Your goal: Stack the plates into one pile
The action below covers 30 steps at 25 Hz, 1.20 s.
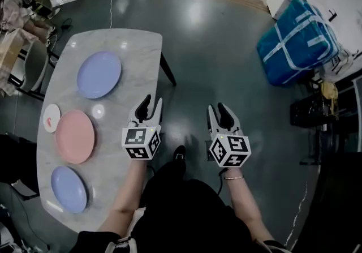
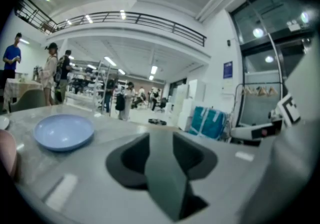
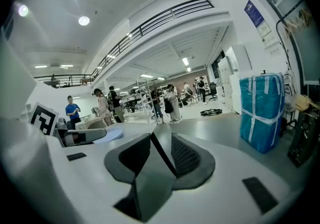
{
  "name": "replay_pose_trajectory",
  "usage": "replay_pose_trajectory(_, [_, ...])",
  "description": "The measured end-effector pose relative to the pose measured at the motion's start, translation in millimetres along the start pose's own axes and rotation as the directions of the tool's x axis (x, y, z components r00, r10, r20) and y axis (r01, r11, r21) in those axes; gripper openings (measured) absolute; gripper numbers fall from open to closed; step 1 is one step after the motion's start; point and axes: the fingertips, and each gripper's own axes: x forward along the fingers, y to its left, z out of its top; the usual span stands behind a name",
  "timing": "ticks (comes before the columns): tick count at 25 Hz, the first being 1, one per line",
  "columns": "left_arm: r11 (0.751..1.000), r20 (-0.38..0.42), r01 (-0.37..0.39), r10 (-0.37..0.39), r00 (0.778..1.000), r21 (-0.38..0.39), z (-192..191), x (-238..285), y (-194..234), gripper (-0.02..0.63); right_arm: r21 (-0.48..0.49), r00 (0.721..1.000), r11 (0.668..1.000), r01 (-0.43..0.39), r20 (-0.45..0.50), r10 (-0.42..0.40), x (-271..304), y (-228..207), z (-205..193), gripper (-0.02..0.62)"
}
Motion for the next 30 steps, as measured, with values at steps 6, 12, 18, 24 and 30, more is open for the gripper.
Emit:
replay_pose_trajectory(6, [0.996, -0.015, -0.086, 0.086, 0.996, -0.008, 3, 20, 44, 0.146, -0.024, 0.996, 0.996, -0.083, -0.037, 0.082, 62, 16, 14, 0.114])
replay_pose_trajectory(12, [0.967, -0.016, -0.246, 0.246, 0.969, -0.063, 5, 26, 97, 0.146, -0.062, 0.972, 0.972, -0.227, -0.083, 0.221, 130, 43, 25, 0.114])
replay_pose_trajectory(18, [0.881, -0.013, -0.455, 0.457, 0.889, -0.132, 6, 24, 159, 0.14, -0.083, 0.896, 0.898, -0.432, -0.153, 0.417, 217, 86, 30, 0.114])
replay_pose_trajectory(24, [0.688, -0.057, -0.685, 0.694, 0.717, -0.239, 3, -3, 204, 0.141, -0.098, 0.727, 0.733, -0.673, -0.268, 0.632, 283, 155, 35, 0.114])
replay_pose_trajectory(30, [0.52, -0.133, -0.792, 0.803, 0.581, -0.321, -8, -21, 232, 0.149, -0.091, 0.588, 0.6, -0.795, -0.358, 0.725, 331, 203, 31, 0.114])
